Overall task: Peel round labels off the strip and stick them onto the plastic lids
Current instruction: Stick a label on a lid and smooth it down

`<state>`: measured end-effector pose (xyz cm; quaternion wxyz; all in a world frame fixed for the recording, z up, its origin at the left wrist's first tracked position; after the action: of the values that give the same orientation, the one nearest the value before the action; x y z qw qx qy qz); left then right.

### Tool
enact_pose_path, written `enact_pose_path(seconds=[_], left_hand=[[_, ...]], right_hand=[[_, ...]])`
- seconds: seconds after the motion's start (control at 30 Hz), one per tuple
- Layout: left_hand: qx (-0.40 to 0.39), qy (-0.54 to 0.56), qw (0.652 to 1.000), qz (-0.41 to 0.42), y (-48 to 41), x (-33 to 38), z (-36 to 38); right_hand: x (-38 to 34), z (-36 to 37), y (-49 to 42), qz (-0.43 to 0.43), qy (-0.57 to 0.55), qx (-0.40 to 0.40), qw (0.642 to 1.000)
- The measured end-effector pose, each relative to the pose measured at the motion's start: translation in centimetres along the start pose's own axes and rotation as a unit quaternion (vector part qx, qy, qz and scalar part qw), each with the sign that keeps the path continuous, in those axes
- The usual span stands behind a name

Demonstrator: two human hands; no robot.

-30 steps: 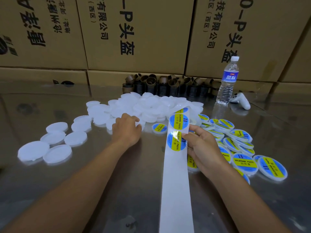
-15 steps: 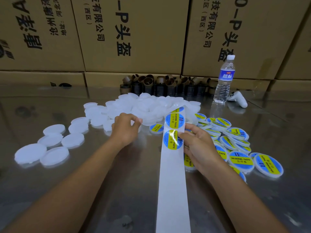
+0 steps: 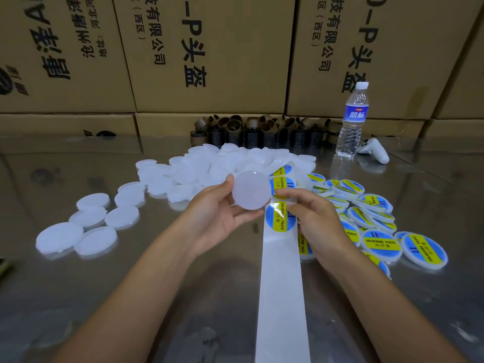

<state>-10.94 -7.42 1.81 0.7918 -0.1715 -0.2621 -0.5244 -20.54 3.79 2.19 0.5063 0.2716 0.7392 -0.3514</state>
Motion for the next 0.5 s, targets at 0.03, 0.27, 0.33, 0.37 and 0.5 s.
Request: enact_pose_path(seconds=[0.03,0.27,0.33,0.37,0.5], left_hand=[[-0.004,0.01,1.0,0.002,-0.1,-0.2,0.1],[-0.014,-0.025,1.0,0.006,-0.7,-1.8,0.3],[-0.021,-0.024,0.999,-0.001,-0.7,-2.1,0.5],[-0.023,-0.025,0.999,-0.005,-0.7,-2.1,0.6],[-0.033,-0.117,0.992,0.013,-0.6,-1.8,1.0]], right_hand=[[0.1,0.0,0.0,0.006,0.009,0.001,1.0],[-0.2,0.4,-0.1,-0.016,0.016,-0.01,1.0],[-0.1,0.1,-0.1,-0.013,0.022,0.002,1.0],[-0.1,0.1,0.0,-0.014,0.019,0.004,1.0],[-0.9,0.8,0.4,-0.041,0.016,-0.025,0.999]])
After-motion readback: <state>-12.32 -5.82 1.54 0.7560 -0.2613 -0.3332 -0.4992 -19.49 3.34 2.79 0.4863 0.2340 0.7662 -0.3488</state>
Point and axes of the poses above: each hand's wrist, its own y-axis away from the middle knuckle, its own z-axis out of the palm, x = y × z, the point moved 10 cm from there along -y, towards the middle knuckle, and after that the axes turned 15 degrees about y, right-handed, at the moved point
